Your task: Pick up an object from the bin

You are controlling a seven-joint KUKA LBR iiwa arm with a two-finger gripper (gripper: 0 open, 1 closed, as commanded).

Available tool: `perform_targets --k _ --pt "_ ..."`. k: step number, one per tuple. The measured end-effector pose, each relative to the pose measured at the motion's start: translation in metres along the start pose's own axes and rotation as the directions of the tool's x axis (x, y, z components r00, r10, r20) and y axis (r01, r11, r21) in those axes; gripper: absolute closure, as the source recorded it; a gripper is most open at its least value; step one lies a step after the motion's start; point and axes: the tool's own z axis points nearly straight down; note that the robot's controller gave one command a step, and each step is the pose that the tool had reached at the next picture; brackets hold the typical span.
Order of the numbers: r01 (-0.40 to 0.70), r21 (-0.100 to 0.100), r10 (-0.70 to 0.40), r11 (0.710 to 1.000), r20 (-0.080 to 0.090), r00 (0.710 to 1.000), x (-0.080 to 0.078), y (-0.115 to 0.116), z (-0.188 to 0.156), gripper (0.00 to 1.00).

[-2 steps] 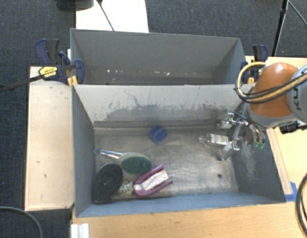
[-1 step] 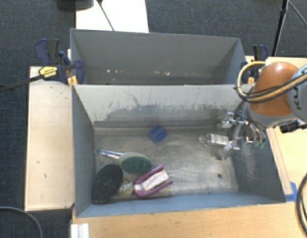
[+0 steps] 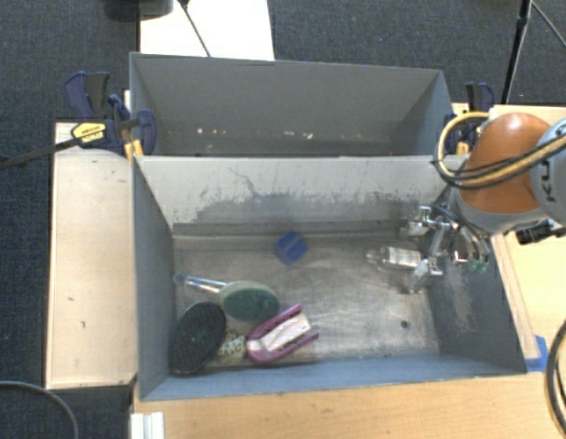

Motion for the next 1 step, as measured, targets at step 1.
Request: perform_targets --k 1 --pt "0.004 0.000 -0.004 1.000 0.002 1.000 -0.0015 0.0001 -0.0008 0.00"
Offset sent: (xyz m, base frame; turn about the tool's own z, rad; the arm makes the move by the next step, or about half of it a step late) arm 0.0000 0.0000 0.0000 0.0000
